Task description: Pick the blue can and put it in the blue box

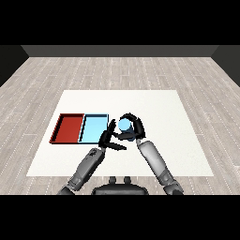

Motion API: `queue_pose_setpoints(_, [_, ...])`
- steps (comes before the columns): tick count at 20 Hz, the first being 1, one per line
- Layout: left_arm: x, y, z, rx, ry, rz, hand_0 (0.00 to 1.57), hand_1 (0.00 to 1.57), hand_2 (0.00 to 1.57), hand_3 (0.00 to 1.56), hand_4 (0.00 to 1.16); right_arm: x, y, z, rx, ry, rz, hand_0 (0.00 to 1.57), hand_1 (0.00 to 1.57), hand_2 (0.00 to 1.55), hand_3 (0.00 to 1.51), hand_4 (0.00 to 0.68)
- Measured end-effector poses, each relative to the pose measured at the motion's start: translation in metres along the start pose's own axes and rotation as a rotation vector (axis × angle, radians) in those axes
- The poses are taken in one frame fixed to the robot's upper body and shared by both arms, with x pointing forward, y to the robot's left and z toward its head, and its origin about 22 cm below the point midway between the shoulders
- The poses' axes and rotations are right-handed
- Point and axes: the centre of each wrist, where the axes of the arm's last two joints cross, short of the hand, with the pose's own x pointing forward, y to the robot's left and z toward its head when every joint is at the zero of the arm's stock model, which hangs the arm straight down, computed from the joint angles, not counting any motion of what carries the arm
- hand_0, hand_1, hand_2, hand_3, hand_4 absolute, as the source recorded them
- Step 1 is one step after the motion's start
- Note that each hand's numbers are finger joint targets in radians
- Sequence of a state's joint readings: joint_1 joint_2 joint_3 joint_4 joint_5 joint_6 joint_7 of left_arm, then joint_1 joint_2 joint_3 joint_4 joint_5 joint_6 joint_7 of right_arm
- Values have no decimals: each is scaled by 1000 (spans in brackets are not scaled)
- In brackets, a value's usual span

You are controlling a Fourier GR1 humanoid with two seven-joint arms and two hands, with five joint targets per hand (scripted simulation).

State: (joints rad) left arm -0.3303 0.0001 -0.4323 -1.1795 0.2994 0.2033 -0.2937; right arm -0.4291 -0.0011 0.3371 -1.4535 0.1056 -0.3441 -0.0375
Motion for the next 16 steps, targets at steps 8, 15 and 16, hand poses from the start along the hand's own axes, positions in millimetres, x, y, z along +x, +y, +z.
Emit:
queue_pose_setpoints(8, [1, 0, -8, -4, -7, 0, 0, 0, 0, 0, 0, -1, 19, 1, 16, 1, -33, 1465, 1465, 1458, 1390, 619])
queue_pose_setpoints(15, [5, -13, -10, -23, -28, 11, 0, 0, 0, 0, 0, 2, 23, 9, 8, 18, -103, 1460, 1460, 1458, 1394, 599])
queue_pose_setpoints(16, [4, -13, -9, -23, -28, 17, 0, 0, 0, 0, 0, 0, 26, 10, 6, 18, -117, 1442, 1442, 1450, 1391, 601])
